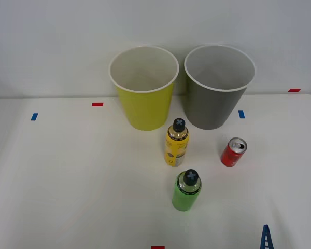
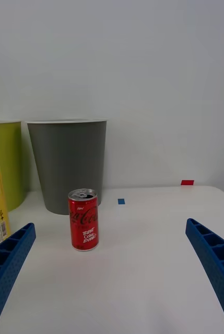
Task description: Put cans in the gray bin, plastic bottles in the light green bin
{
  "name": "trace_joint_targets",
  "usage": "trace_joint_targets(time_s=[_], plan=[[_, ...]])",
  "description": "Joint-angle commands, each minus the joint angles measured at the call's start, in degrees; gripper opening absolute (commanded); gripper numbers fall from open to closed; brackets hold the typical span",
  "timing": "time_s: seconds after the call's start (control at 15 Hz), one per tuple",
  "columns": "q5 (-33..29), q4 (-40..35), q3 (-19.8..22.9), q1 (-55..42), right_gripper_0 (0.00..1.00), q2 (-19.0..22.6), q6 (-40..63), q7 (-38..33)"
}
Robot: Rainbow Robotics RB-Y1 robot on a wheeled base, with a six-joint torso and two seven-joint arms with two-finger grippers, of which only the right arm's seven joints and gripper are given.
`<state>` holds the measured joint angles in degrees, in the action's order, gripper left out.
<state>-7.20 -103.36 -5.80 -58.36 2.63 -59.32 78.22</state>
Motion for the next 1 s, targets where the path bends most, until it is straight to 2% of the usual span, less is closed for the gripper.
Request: trace_joint_targets(time_s=[0.07,1.0], plan=[[0.0,0.0,0.0,0.0,1.00,0.0,0.0,0.0],[0.0,0.0,0.0,0.0,1.00,0.0,0.0,0.0]])
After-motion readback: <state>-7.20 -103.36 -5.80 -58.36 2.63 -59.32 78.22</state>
